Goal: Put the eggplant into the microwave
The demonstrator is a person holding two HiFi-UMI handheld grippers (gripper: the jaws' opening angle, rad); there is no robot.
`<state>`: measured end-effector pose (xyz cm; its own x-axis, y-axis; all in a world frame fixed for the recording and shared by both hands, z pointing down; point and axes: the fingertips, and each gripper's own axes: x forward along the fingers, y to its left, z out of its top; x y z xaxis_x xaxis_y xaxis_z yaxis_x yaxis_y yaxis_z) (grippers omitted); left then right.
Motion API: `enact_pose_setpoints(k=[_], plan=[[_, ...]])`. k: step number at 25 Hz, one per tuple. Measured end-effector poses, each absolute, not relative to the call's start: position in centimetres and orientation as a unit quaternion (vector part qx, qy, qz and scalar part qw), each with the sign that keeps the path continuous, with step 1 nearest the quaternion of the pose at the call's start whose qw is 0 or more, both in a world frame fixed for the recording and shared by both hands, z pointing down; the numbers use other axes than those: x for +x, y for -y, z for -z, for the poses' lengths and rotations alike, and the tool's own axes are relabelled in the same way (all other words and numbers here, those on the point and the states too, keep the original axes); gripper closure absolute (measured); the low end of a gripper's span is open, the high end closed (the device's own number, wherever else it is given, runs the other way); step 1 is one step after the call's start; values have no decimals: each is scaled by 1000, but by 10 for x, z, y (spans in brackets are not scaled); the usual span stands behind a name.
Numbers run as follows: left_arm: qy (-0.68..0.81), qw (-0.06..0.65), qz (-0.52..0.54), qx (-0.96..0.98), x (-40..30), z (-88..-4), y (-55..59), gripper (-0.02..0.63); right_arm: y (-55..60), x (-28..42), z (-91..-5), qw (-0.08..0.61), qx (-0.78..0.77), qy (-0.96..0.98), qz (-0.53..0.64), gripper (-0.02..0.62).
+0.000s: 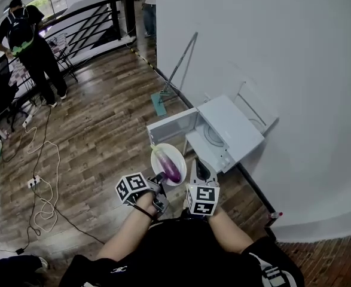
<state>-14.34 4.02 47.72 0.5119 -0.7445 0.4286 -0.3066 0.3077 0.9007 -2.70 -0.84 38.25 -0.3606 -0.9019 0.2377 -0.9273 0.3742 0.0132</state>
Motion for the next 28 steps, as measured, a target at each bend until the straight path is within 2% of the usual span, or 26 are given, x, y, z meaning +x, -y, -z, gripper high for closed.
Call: enact_pose_setpoints(k=[14,28], plan=[[461,662,174,564,-80,-481,93,591,140,27,-385,99,530,838,-80,589],[477,676,184,531,-54,-509,135,591,191,59,-407,117,516,844,-89,589]])
